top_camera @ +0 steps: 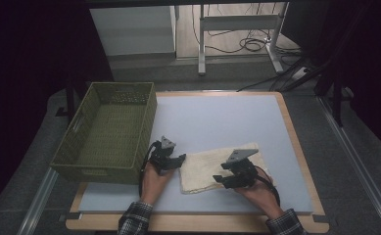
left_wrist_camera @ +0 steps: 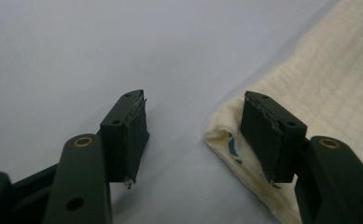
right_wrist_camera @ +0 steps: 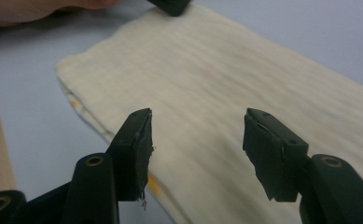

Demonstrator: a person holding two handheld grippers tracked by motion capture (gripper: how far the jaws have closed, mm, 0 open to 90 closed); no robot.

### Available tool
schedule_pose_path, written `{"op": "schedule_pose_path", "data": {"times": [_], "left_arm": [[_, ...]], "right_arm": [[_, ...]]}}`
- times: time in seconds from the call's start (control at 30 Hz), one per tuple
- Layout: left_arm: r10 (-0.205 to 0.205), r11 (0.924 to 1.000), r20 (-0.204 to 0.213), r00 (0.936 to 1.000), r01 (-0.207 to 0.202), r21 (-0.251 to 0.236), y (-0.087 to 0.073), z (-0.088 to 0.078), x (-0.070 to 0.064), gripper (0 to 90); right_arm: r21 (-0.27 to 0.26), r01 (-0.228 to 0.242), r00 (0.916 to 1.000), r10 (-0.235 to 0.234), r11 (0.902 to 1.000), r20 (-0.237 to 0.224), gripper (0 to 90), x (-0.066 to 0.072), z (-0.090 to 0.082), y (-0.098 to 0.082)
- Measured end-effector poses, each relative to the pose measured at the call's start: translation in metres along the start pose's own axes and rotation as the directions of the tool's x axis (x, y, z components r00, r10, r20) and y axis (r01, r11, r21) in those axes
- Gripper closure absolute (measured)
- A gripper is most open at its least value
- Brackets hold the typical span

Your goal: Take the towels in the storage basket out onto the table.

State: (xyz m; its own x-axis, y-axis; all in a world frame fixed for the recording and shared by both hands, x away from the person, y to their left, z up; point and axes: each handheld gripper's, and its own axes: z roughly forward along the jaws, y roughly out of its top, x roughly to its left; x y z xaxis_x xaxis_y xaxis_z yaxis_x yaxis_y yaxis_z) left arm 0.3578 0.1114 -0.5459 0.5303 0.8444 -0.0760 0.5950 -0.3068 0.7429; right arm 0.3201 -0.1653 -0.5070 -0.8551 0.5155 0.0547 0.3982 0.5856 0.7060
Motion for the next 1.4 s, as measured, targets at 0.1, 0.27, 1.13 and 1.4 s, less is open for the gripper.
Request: {"op": "schedule_pose_path", "data": {"times": [0.1, 0.27, 1.13, 1.4], "left_arm": [[0.001, 1.0000, 0.000, 1.0000, -0.001, 0.001, 0.000, 0.000, 0.000, 40.8], [0.000, 1.0000, 0.001, 1.0000, 0.000, -0.001, 0.000, 0.000, 0.000, 40.9], [0.088, 0.9961, 0.085, 0.9925, -0.088, -0.008, -0.001, -0.002, -0.005, 75.0], [0.084, 0.9956, 0.101, 0.9913, -0.079, -0.051, 0.003, -0.007, -0.008, 87.1]], "right_arm": [[0.002, 0.027, 0.9991, -0.027, 0.9996, -0.032, 44.8, 0.014, 0.011, 0.007], [-0.001, 0.063, 0.9945, -0.063, 0.9980, -0.084, 53.1, 0.035, 0.026, 0.017], [0.053, 0.185, 0.9797, -0.180, 0.9813, -0.088, 84.1, 0.077, 0.067, 0.029], [0.034, 0.169, 0.9802, -0.164, 0.9851, -0.111, 85.4, 0.073, 0.061, 0.031]]}}
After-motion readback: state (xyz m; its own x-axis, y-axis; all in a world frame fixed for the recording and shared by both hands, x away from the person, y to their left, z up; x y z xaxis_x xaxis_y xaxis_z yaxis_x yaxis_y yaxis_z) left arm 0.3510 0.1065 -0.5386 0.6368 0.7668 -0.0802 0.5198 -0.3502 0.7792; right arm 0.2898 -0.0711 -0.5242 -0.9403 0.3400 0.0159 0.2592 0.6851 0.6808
